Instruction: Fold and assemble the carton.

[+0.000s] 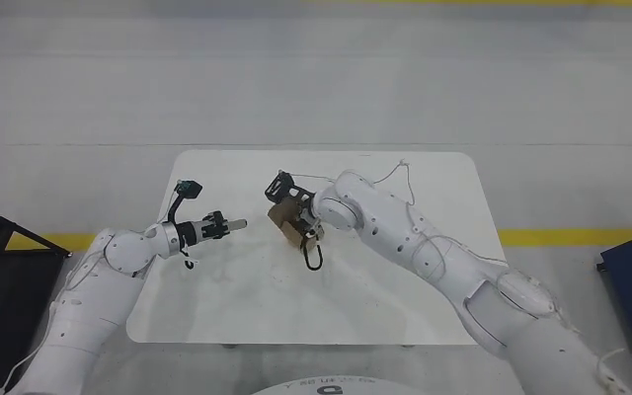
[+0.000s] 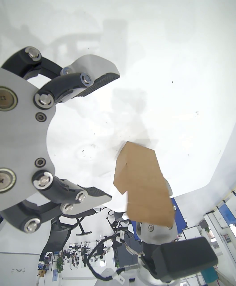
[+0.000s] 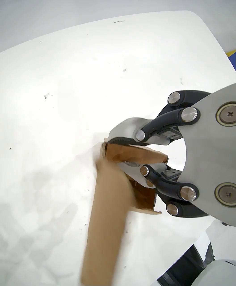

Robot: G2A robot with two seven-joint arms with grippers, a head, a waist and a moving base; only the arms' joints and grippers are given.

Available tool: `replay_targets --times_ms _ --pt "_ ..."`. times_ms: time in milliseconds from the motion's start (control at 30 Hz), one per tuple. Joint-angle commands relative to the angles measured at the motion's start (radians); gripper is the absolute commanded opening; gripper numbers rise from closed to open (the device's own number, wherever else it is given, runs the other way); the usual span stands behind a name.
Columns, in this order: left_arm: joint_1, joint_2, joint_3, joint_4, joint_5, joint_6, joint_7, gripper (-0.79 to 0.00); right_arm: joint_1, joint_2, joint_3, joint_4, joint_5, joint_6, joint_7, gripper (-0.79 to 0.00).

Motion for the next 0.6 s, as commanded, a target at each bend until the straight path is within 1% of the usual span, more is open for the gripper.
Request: replay_targets --times_ms 0,100,167,200,267,333,433,467,533,567 --pt "0.0 0.0 0.0 0.0 0.0 0.0 0.0 0.0 0.001 -0.005 0.003 0.005 -0.002 0.013 -0.012 -0.308" --pt "0.008 -0.001 0.006 -0.014 0.015 0.014 0.019 0.0 -0.016 -0.002 0.035 -0.009 0.008 0.05 -0.057 -0.277" --pt "0.011 -0.002 0.01 -0.024 0.025 0.024 0.027 0.0 -0.049 0.01 0.083 -0.039 0.012 0.112 -0.114 -0.172" --pt "0.011 -0.002 0.012 -0.027 0.027 0.031 0.028 0.0 -0.075 0.019 0.111 -0.067 0.01 0.147 -0.147 -0.099" --pt "0.004 -0.002 0.011 -0.026 0.032 0.048 0.032 0.0 -0.153 0.043 0.185 -0.143 0.012 0.208 -0.228 -0.114" --pt "-0.005 -0.004 0.015 -0.029 0.04 0.073 0.033 0.0 -0.256 0.075 0.274 -0.234 0.033 0.187 -0.299 -0.145" --pt "-0.03 -0.007 0.028 -0.038 0.073 0.145 0.028 0.0 -0.411 0.128 0.41 -0.336 0.028 0.038 -0.36 -0.219" --pt "-0.044 -0.009 0.036 -0.04 0.086 0.172 0.021 0.0 -0.456 0.143 0.447 -0.356 0.014 -0.014 -0.367 -0.271" --pt "-0.077 -0.015 0.063 -0.045 0.124 0.224 0.004 0.0 -0.529 0.166 0.5 -0.382 -0.028 -0.092 -0.377 -0.286" --pt "-0.095 -0.019 0.082 -0.049 0.149 0.245 -0.005 0.0 -0.556 0.174 0.514 -0.389 -0.069 -0.115 -0.377 -0.286"
